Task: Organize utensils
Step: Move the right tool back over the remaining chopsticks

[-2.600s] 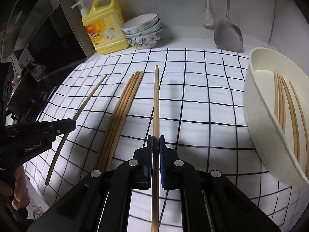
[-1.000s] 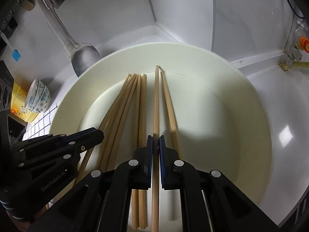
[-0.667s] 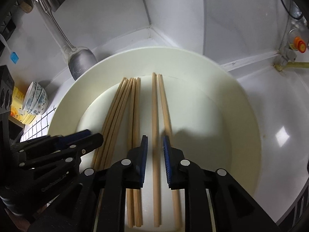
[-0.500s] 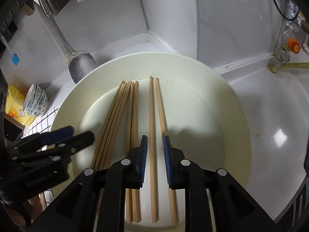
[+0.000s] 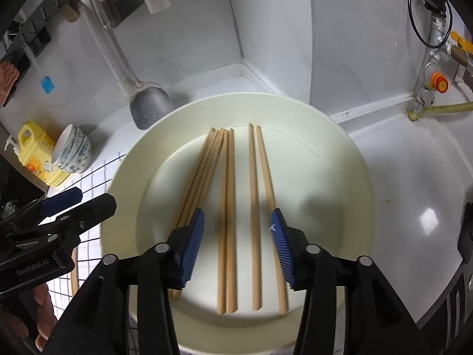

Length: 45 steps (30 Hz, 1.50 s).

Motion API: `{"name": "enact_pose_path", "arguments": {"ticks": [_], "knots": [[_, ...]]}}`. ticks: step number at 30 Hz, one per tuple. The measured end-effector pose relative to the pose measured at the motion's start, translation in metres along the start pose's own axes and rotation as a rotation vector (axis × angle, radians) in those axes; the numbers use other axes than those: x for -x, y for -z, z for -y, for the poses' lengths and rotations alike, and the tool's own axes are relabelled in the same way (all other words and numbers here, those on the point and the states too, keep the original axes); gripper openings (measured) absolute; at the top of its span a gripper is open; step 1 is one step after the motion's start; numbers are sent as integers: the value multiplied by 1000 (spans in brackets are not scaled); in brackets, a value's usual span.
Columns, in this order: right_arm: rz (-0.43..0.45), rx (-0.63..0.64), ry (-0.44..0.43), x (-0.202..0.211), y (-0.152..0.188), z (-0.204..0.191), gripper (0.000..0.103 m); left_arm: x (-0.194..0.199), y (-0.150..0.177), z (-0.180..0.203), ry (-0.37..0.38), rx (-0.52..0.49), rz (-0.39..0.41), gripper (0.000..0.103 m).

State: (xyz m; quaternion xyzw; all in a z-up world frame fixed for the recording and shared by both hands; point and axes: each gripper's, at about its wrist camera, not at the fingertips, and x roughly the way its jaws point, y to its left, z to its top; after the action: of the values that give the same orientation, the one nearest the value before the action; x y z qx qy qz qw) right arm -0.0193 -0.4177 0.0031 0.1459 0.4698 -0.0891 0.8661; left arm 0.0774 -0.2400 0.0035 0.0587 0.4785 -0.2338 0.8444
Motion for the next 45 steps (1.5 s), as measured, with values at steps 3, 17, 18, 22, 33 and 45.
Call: {"name": "enact_pose_path", "arguments": {"ticks": [3,17,18,22,33,45], "knots": [[10,8,-21,10,3,-9,57,14,5,-8,-17,15,22,88],[31,151,-127,19,13,-67,70,62,55,-77,-185,150,39,95],[33,170,-138,19,14,-74,70,67,62,-86,-199,171,30,95],[40,214,-180,23,21,-97,70,85,84,-115,-255,239,27,95],[50,273,-216,40,68,-173,72,131,143,-210,-326,366,45,95],[-50,318,-160,-1,133,-254,72,136,185,-286,-276,354,59,95]]}}
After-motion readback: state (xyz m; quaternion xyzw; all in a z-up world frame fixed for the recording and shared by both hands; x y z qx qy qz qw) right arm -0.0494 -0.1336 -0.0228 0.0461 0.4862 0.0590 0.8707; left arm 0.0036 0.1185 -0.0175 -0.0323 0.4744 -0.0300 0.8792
